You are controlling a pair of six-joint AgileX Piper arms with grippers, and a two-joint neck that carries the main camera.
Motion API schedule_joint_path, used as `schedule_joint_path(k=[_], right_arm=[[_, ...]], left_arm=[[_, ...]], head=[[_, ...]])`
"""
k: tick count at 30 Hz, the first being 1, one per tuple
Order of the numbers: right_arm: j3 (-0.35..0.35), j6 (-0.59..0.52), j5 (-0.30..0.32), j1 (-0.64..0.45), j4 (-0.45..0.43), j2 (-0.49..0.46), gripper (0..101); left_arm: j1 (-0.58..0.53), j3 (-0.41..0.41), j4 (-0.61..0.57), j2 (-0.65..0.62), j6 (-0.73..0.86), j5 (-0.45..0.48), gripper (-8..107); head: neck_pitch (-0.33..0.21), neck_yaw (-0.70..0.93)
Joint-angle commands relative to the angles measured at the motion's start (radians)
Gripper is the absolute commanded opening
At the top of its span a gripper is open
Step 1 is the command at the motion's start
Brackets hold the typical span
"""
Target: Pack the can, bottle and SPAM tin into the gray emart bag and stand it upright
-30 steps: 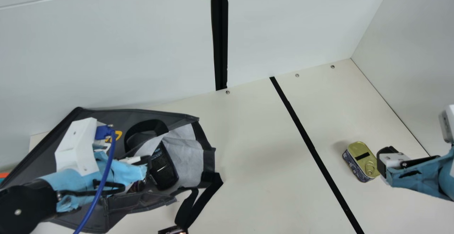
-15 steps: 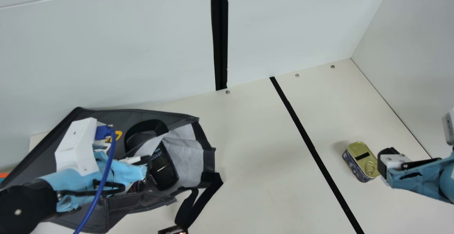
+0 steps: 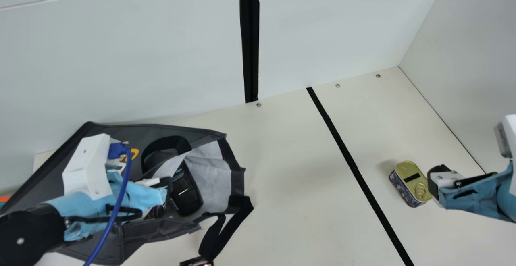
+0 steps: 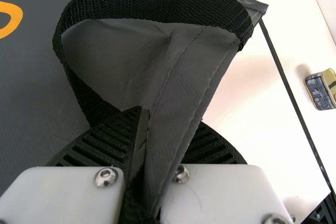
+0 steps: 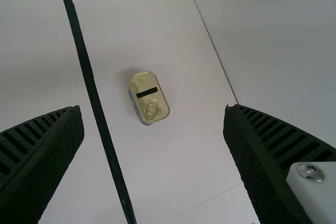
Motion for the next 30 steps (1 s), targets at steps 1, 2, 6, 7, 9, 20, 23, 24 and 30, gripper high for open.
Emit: schedule_joint_path(k=[1, 2, 6, 7, 9, 20, 23, 24, 30], right_arm=[[-0.003, -0.029, 0.001, -0.008, 0.009, 0.011, 95], [-0.004, -0.043, 0.001, -0.013, 0.014, 0.017, 95], [-0.012, -0.099, 0.001, -0.035, 0.036, 0.044, 95], [-0.013, -0.112, 0.001, -0.040, 0.041, 0.051, 95], [-0.015, -0.141, 0.001, -0.053, 0.053, 0.066, 95], [-0.022, -0.281, 0.001, -0.115, 0.114, 0.155, 95], [-0.021, -0.315, 0.001, -0.128, 0.127, 0.181, 95], [-0.020, -0.326, 0.001, -0.132, 0.132, 0.190, 95], [-0.014, -0.385, 0.001, -0.155, 0.153, 0.239, 95]], left_arm=[[0.000, 0.000, 0.000, 0.000, 0.000, 0.000, -8], [0.000, 0.000, 0.000, 0.000, 0.000, 0.000, -8], [0.000, 0.000, 0.000, 0.000, 0.000, 0.000, -8], [0.000, 0.000, 0.000, 0.000, 0.000, 0.000, -8], [0.000, 0.000, 0.000, 0.000, 0.000, 0.000, -8], [0.000, 0.000, 0.000, 0.000, 0.000, 0.000, -8], [0.000, 0.000, 0.000, 0.000, 0.000, 0.000, -8], [0.000, 0.000, 0.000, 0.000, 0.000, 0.000, -8], [0.000, 0.000, 0.000, 0.000, 0.000, 0.000, -8]], head=[[-0.023, -0.001], [-0.023, -0.001], [-0.023, -0.001], [-0.023, -0.001], [-0.023, -0.001], [-0.023, -0.001], [-0.023, -0.001], [-0.023, -0.001], [-0.023, -0.001]])
